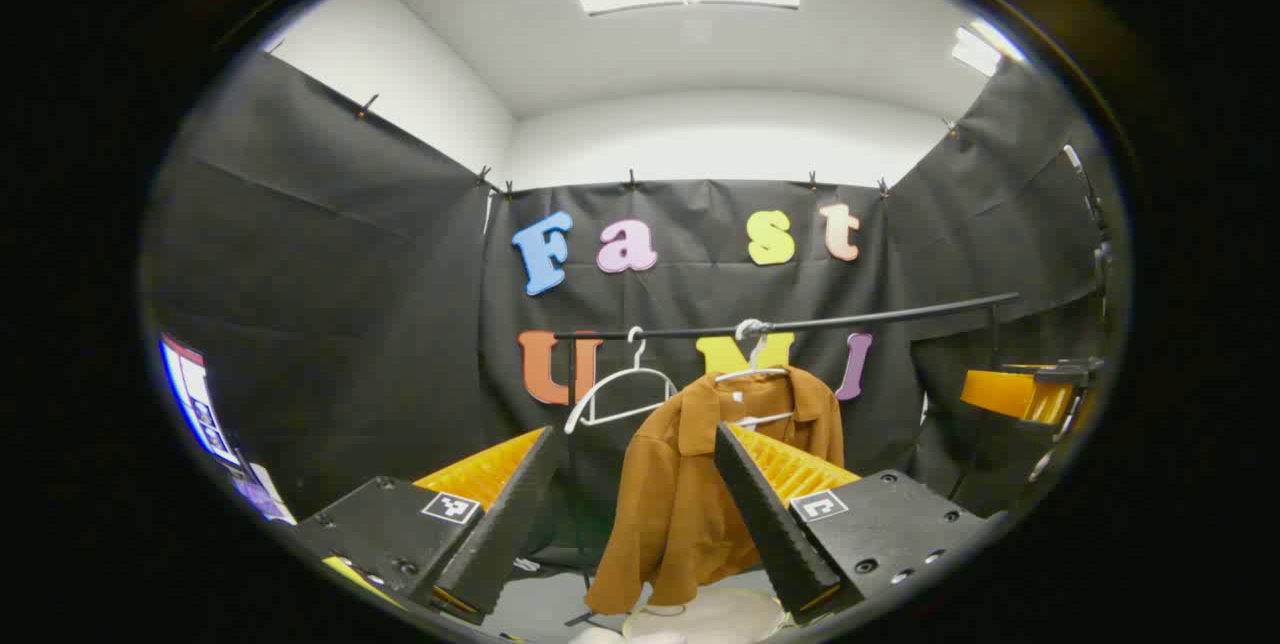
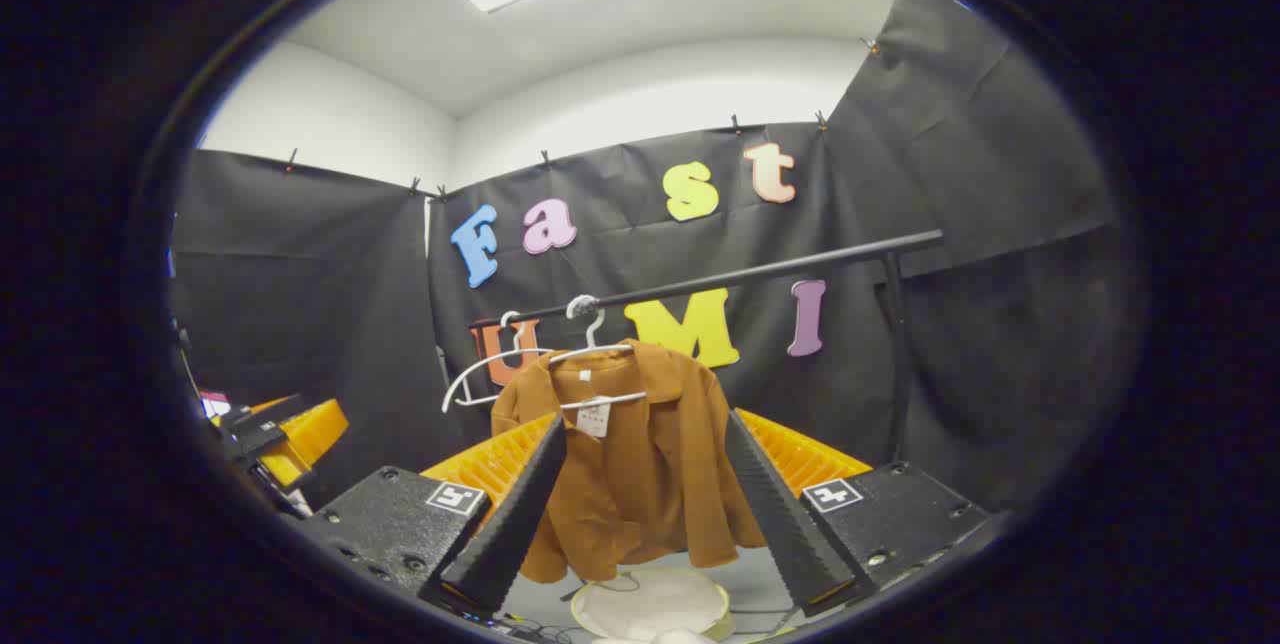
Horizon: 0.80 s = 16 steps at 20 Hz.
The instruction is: Grasp the clothes on the hanger with both hands and then place them into the laundry hamper below.
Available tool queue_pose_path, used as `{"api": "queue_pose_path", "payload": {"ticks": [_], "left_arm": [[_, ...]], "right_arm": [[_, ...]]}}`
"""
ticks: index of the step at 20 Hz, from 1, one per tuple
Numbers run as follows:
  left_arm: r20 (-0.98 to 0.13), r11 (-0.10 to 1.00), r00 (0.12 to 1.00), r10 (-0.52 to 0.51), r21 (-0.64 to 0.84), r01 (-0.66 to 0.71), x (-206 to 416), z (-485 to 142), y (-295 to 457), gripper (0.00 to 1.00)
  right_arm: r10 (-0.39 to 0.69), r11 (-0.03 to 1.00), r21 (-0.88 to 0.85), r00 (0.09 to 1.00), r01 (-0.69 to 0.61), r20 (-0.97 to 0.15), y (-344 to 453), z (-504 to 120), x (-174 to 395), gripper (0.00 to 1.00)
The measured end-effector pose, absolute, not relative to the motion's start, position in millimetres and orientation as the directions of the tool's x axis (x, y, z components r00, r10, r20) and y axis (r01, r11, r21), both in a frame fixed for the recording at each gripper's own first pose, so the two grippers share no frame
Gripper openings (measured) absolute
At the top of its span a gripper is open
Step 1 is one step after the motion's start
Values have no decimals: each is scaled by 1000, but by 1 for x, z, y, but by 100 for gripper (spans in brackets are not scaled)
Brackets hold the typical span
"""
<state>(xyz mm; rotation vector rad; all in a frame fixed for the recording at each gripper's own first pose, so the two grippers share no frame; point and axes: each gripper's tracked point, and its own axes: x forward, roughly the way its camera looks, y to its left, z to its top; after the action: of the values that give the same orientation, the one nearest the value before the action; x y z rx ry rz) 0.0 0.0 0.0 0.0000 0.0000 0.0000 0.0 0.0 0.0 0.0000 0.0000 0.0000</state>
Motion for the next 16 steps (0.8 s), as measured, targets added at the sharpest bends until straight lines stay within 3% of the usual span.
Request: {"api": "queue_pose_path", "payload": {"ticks": [16], "left_arm": [[-44, 1000, 999, -23, 12, 24, -10, -8, -19, 100]], "right_arm": [[-19, 993, -115, 998, 12, -60, 3, -3, -8, 100]]}}
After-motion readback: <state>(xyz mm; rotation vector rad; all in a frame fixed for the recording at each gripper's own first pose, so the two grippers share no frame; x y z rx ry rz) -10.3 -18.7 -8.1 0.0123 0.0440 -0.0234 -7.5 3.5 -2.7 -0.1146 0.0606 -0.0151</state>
